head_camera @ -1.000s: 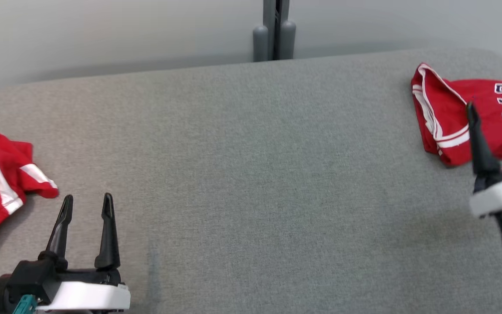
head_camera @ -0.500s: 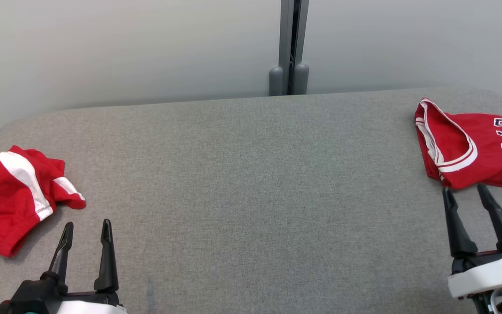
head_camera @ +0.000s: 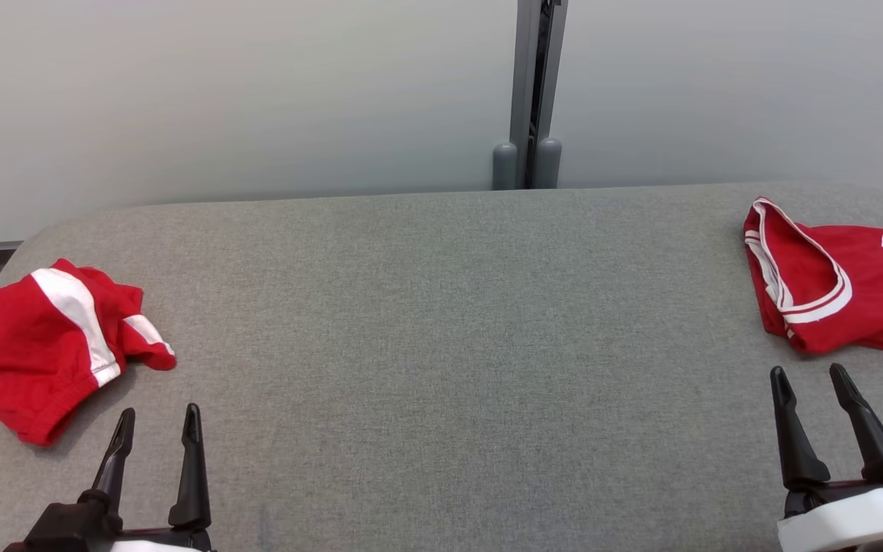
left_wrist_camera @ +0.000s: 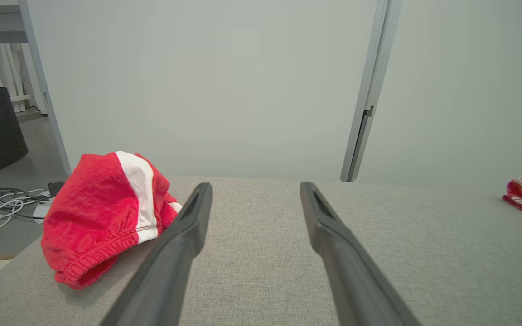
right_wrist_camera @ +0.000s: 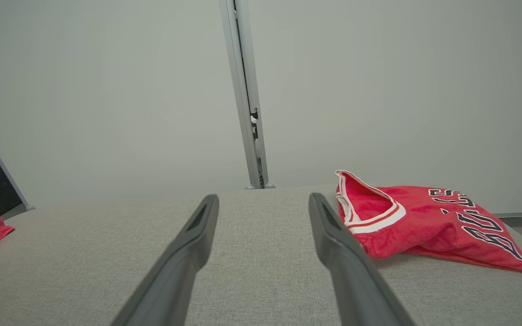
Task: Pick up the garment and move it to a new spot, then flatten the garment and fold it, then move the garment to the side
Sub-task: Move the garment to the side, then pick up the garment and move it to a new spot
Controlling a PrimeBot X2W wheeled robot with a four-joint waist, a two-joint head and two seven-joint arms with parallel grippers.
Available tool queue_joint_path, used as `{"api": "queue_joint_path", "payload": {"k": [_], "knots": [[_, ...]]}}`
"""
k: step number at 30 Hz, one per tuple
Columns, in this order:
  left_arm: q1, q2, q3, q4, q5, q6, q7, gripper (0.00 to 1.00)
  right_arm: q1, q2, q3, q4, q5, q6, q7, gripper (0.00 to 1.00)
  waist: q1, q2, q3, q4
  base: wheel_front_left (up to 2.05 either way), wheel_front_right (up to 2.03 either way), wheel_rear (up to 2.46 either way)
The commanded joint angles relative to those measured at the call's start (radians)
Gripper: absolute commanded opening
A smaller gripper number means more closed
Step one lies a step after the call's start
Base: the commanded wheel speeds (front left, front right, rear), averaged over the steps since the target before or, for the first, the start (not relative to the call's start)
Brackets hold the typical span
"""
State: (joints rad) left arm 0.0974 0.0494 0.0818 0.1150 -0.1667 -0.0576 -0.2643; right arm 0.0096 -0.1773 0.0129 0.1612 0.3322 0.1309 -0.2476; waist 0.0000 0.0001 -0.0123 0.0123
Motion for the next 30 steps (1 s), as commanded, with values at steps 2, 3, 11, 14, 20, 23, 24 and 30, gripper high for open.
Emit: {"api": "queue_joint_path", "payload": {"k": [2, 3, 11, 14, 20, 23, 24, 30], "knots": [[0.014, 0.003, 0.012, 0.003, 0.01, -0.004, 0.0, 1.0, 0.016, 0.004, -0.008, 0.005, -0.004, 0.0, -0.009, 1.0, 0.0, -0.0001, -0.003, 0.001, 0.0, 0.0, 0.0], [0.014, 0.003, 0.013, 0.004, 0.01, -0.005, 0.0, 1.0, 0.019, 0.006, -0.009, 0.007, -0.005, 0.0, -0.009, 1.0, 0.0, -0.0001, -0.003, 0.002, 0.0, 0.0, 0.0], [0.013, 0.003, 0.018, 0.002, 0.013, -0.004, 0.0, 1.0, 0.03, 0.023, -0.006, 0.014, -0.009, 0.0, -0.011, 1.0, 0.0, -0.0001, -0.003, -0.001, 0.0, 0.0, 0.0], [0.008, 0.003, 0.015, 0.004, 0.014, -0.004, 0.0, 1.0, 0.033, 0.025, -0.006, 0.017, -0.007, 0.0, -0.013, 1.0, 0.0, -0.0001, -0.002, -0.002, 0.0, 0.0, 0.0], [0.006, 0.003, 0.014, 0.001, 0.014, -0.001, 0.0, 1.0, 0.04, 0.026, -0.012, 0.022, -0.008, 0.0, -0.015, 1.0, 0.0, -0.0001, -0.005, 0.001, 0.0, 0.0, 0.0], [0.008, 0.003, 0.013, -0.001, 0.015, 0.002, 0.0, 1.0, 0.04, 0.027, -0.012, 0.022, -0.008, 0.0, -0.015, 1.0, 0.0, -0.0001, -0.005, 0.004, 0.0, 0.0, 0.0], [0.008, 0.003, 0.014, -0.001, 0.014, 0.002, 0.0, 1.0, 0.041, 0.027, -0.01, 0.022, -0.008, 0.0, -0.015, 1.0, 0.0, -0.0001, -0.005, 0.006, 0.0, 0.0, 0.0], [-0.003, 0.003, 0.015, 0.002, 0.019, -0.002, 0.0, 1.0, 0.048, 0.037, -0.002, 0.006, -0.015, 0.0, -0.017, 1.0, 0.0, -0.0001, -0.003, 0.047, 0.0, 0.0, 0.0]]}}
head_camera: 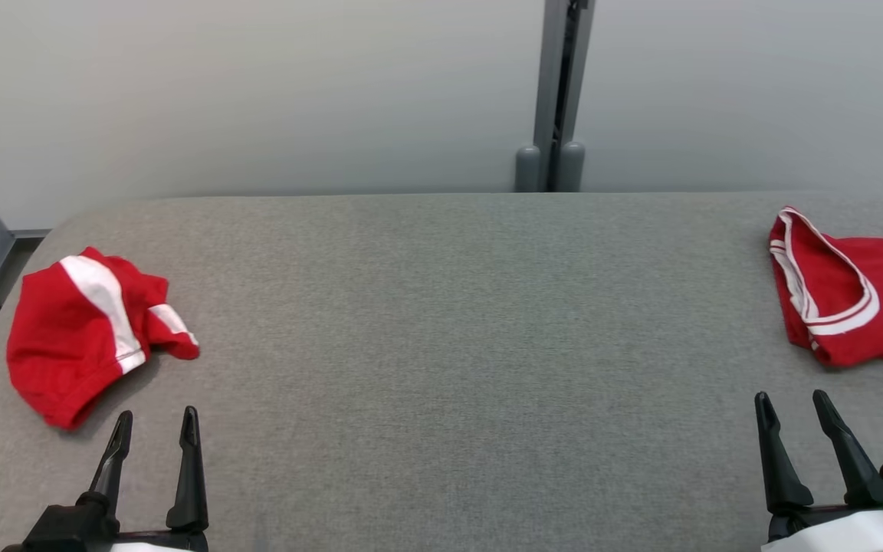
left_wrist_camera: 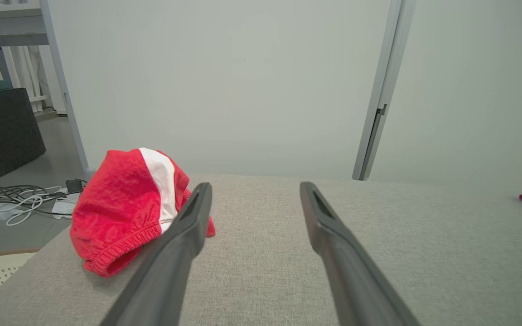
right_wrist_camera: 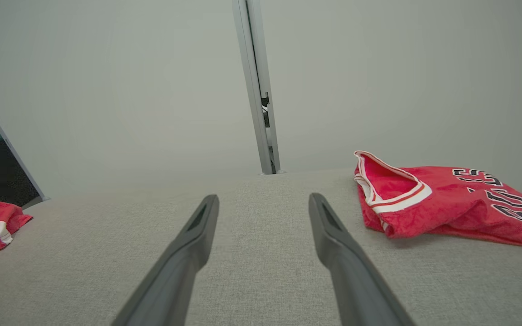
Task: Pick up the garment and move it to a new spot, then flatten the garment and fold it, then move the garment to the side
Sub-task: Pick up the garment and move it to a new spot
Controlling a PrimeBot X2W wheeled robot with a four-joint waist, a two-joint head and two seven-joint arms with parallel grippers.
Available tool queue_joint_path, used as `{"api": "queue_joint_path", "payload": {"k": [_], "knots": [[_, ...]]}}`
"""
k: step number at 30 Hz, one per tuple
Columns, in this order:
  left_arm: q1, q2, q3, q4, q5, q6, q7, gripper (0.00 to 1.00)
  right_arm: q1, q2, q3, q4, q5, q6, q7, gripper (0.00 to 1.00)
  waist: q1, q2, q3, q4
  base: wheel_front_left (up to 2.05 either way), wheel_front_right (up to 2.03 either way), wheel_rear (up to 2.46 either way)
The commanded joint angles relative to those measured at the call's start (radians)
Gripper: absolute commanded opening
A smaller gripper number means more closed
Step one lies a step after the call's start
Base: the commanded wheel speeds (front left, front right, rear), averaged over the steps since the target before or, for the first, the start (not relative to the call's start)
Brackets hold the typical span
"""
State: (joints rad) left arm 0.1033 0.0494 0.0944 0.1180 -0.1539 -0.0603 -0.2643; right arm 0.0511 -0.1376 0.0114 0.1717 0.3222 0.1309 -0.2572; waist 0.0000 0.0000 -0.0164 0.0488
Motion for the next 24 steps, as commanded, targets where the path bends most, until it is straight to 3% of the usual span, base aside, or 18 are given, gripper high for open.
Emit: {"api": "queue_joint_path", "payload": {"k": [1, 24], "knots": [[-0.009, 0.003, 0.002, -0.001, 0.006, 0.002, 0.0, 1.0, 0.009, 0.0, 0.0, -0.005, -0.008, 0.0, -0.007, 1.0, 0.0, 0.0, 0.001, 0.021, 0.0, 0.0, 0.0], [-0.035, 0.006, 0.053, 0.029, 0.014, -0.011, 0.0, 1.0, 0.029, 0.035, -0.003, 0.002, -0.01, 0.0, -0.01, 1.0, 0.0, 0.0, 0.021, 0.384, 0.0, 0.0, 0.0]]}}
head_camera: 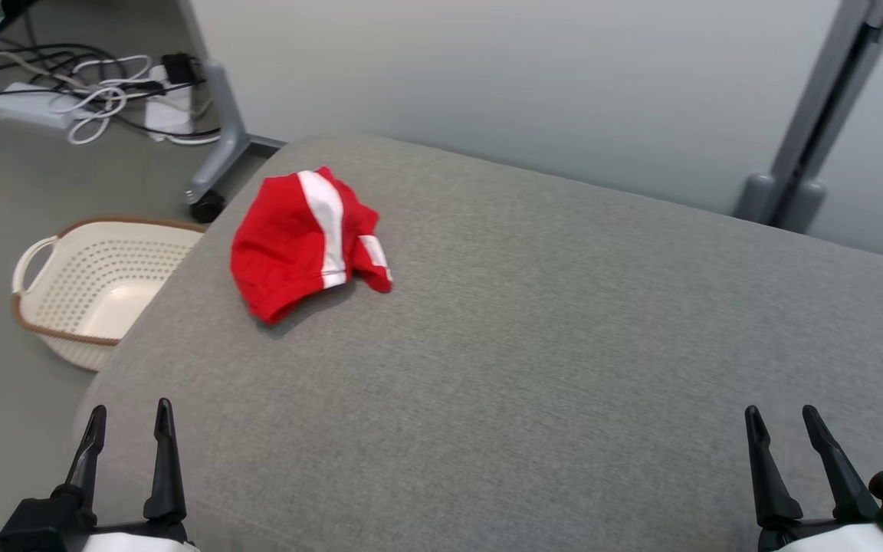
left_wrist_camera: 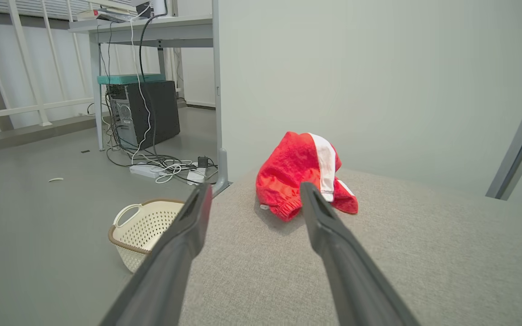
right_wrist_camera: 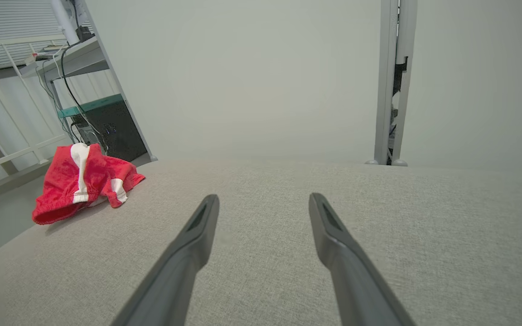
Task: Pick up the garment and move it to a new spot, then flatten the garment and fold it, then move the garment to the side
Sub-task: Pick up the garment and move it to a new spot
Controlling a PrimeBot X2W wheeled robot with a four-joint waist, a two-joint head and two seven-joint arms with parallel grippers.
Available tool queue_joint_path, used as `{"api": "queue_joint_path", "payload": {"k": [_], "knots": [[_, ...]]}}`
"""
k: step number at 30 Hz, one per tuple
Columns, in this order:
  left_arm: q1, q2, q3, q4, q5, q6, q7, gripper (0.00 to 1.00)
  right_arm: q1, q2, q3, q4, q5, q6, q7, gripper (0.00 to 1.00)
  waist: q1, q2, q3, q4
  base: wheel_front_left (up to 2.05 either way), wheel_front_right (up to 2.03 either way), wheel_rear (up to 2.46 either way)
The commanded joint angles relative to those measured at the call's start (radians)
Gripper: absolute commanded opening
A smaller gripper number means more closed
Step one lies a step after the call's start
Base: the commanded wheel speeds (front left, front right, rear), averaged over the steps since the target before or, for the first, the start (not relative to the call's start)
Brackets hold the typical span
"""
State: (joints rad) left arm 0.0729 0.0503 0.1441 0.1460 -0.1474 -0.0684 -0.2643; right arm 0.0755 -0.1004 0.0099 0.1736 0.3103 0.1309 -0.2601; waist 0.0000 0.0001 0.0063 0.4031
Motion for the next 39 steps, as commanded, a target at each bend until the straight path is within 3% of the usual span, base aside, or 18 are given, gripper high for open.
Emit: {"api": "queue_joint_path", "payload": {"k": [1, 11, 22, 31, 39], "knots": [[-0.003, 0.004, 0.006, 0.0, 0.008, -0.003, 0.0, 1.0, 0.004, -0.002, -0.003, 0.0, 0.002, 0.0, -0.007, 1.0, 0.0, -0.0001, -0.002, 0.04, 0.0, 0.0, 0.0], [0.008, 0.004, 0.021, -0.004, 0.007, -0.009, 0.0, 1.0, 0.005, 0.004, 0.004, -0.002, 0.004, 0.0, -0.007, 1.0, 0.0, -0.0001, -0.001, 0.097, 0.0, 0.0, 0.0], [0.011, 0.003, 0.04, -0.01, 0.009, -0.008, 0.0, 1.0, 0.003, 0.006, 0.017, -0.003, 0.006, 0.0, -0.007, 1.0, 0.0, -0.0001, 0.007, 0.102, 0.0, 0.0, 0.0], [-0.134, 0.026, 0.032, 0.021, -0.003, -0.024, 0.0, 1.0, -0.045, -0.029, 0.009, -0.022, 0.0, 0.0, -0.006, 1.0, 0.0, -0.0001, 0.079, -0.007, 0.0, 0.0, 0.0], [-0.443, 0.094, 0.045, 0.124, -0.055, -0.033, 0.02, 1.0, -0.102, -0.08, -0.014, -0.076, -0.002, 0.0, 0.011, 1.0, 0.0, -0.0001, 0.22, -0.152, 0.0, 0.0, 0.0]]}}
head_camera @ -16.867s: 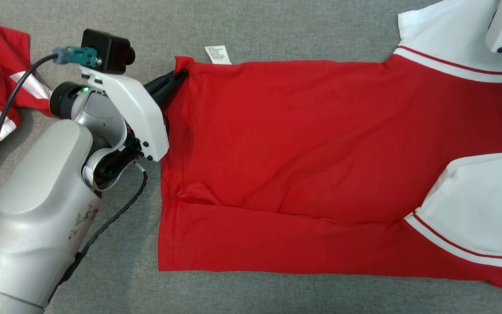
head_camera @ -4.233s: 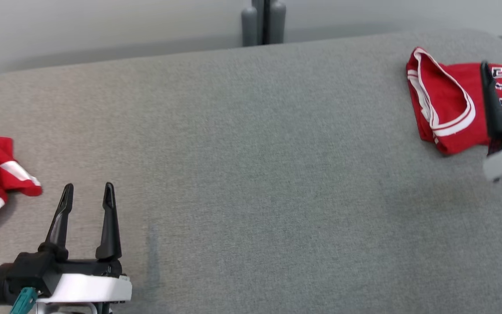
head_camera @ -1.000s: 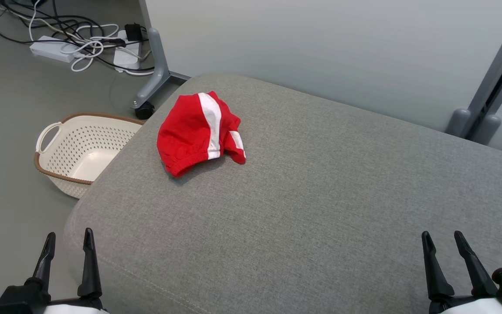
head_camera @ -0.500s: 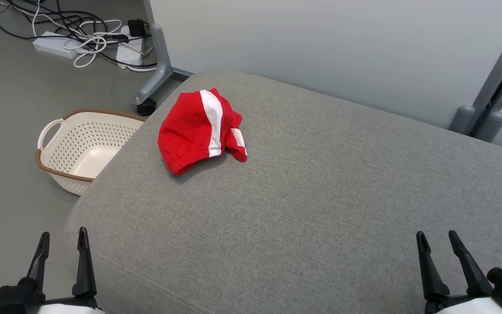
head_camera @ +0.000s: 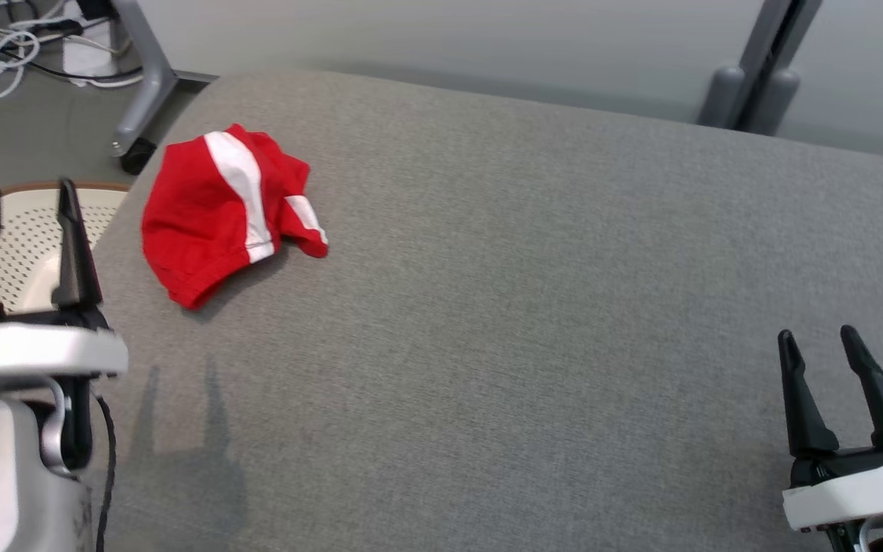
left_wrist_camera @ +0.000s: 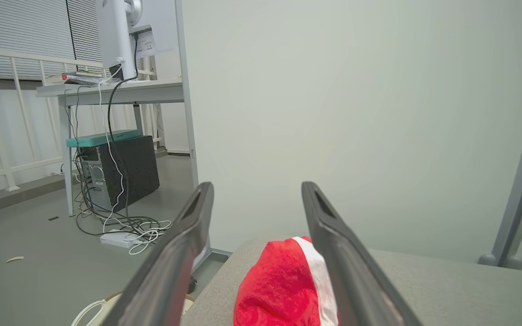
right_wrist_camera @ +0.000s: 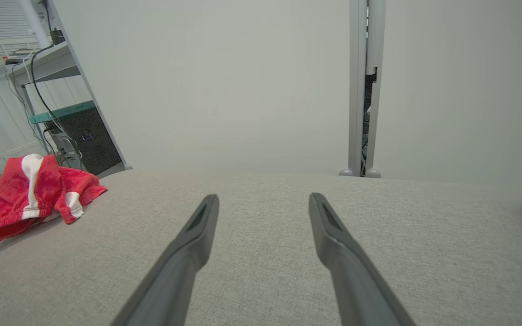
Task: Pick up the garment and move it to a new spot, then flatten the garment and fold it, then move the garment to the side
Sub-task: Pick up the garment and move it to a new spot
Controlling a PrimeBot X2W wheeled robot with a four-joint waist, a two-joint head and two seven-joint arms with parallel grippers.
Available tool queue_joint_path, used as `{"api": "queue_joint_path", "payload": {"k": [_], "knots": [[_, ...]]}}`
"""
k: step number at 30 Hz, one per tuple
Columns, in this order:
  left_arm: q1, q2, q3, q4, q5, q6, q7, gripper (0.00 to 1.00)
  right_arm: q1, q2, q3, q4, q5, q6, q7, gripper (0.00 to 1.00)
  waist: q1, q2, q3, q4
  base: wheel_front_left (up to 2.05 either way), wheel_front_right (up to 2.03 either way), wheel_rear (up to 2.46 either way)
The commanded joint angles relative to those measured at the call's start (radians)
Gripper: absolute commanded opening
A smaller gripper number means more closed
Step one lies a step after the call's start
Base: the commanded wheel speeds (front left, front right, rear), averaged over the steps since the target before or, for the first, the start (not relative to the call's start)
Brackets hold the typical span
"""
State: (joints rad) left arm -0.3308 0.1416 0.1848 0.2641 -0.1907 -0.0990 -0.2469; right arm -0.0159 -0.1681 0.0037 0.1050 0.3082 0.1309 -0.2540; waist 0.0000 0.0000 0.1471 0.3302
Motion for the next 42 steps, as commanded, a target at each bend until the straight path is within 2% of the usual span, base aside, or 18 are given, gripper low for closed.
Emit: {"api": "queue_joint_path", "payload": {"k": [1, 10, 19, 27, 33, 34, 36, 37, 42], "knots": [[-0.074, 0.009, 0.005, 0.013, -0.014, 0.002, 0.011, 1.0, -0.019, -0.018, -0.012, -0.015, 0.0, 0.0, 0.004, 1.0, 0.0, 0.0, 0.098, -0.096, 0.0, 0.0, 0.0], [-0.328, 0.106, 0.043, 0.182, -0.055, 0.011, 0.055, 1.0, -0.085, -0.046, -0.047, -0.074, 0.003, 0.0, 0.008, 1.0, 0.0, 0.0, 0.243, -0.224, 0.0, 0.0, 0.0], [-0.417, 0.174, 0.044, 0.375, -0.058, 0.013, 0.116, 1.0, -0.118, -0.05, -0.048, -0.072, 0.002, 0.0, -0.001, 1.0, 0.0, 0.0, 0.299, -0.277, 0.0, 0.0, 0.0], [-0.434, 0.196, 0.038, 0.54, -0.082, 0.019, 0.27, 1.0, -0.136, -0.053, -0.047, -0.071, -0.001, 0.0, -0.006, 1.0, 0.0, 0.0, 0.308, -0.294, 0.0, 0.0, 0.0], [-0.436, 0.192, 0.027, 0.679, -0.098, 0.029, 0.443, 1.0, -0.144, -0.054, -0.039, -0.066, -0.005, 0.0, -0.005, 1.0, 0.0, 0.0, 0.303, -0.303, 0.0, 0.0, 0.0], [-0.432, 0.188, 0.027, 0.695, -0.102, 0.03, 0.46, 0.74, -0.145, -0.056, -0.038, -0.064, -0.005, 0.0, -0.005, 1.0, 0.0, 0.0, 0.301, -0.305, 0.0, 0.0, 0.0], [-0.43, 0.183, 0.029, 0.723, -0.111, 0.033, 0.484, 0.06, -0.147, -0.057, -0.035, -0.061, -0.005, 0.0, -0.005, 1.0, 0.0, 0.0, 0.296, -0.308, 0.0, 0.0, 0.0], [-0.428, 0.183, 0.023, 0.736, -0.107, 0.035, 0.497, 0.0, -0.147, -0.057, -0.033, -0.06, -0.005, 0.0, -0.006, 1.0, 0.0, 0.0, 0.293, -0.311, 0.0, 0.0, 0.0], [-0.444, 0.202, 0.013, 0.724, -0.095, 0.044, 0.423, 0.0, -0.141, -0.054, -0.035, -0.051, -0.008, 0.0, -0.006, 1.0, 0.0, 0.0, 0.269, -0.314, 0.0, 0.0, 0.0]]}}
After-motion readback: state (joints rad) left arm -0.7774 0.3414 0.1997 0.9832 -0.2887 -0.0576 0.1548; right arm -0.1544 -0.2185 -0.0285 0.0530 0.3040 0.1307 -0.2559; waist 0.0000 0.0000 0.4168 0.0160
